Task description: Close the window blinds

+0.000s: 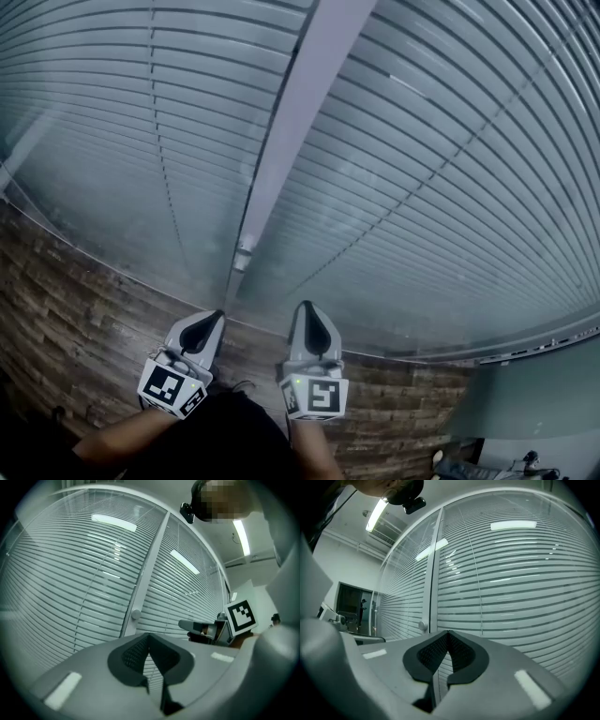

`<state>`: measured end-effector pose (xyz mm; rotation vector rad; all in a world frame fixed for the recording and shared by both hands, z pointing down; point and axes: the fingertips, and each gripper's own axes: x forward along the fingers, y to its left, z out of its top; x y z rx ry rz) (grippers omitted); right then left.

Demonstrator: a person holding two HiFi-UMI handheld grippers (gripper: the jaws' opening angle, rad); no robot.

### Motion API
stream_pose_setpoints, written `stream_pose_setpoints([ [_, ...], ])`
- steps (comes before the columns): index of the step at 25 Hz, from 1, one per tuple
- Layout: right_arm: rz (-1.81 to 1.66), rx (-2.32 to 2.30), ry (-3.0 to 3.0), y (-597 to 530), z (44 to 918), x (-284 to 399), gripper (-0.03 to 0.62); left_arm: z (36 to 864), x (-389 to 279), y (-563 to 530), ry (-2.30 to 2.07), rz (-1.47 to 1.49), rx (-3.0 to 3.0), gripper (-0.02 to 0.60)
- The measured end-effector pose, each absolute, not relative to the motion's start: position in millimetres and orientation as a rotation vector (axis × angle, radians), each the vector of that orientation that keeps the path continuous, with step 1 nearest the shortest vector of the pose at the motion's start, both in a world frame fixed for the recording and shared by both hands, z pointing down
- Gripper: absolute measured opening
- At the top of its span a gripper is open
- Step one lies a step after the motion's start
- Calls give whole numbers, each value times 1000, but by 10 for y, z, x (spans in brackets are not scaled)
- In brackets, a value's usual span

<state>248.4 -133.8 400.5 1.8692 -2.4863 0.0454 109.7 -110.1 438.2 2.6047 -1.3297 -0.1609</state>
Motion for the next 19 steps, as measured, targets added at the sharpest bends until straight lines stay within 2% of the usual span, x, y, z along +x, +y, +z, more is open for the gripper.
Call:
stream_pose_setpoints([
  [19, -30, 1801, -2535, -1182, 4067, 2362, 0, 4312, 1300, -1092, -1380, -166, 2656, -2],
])
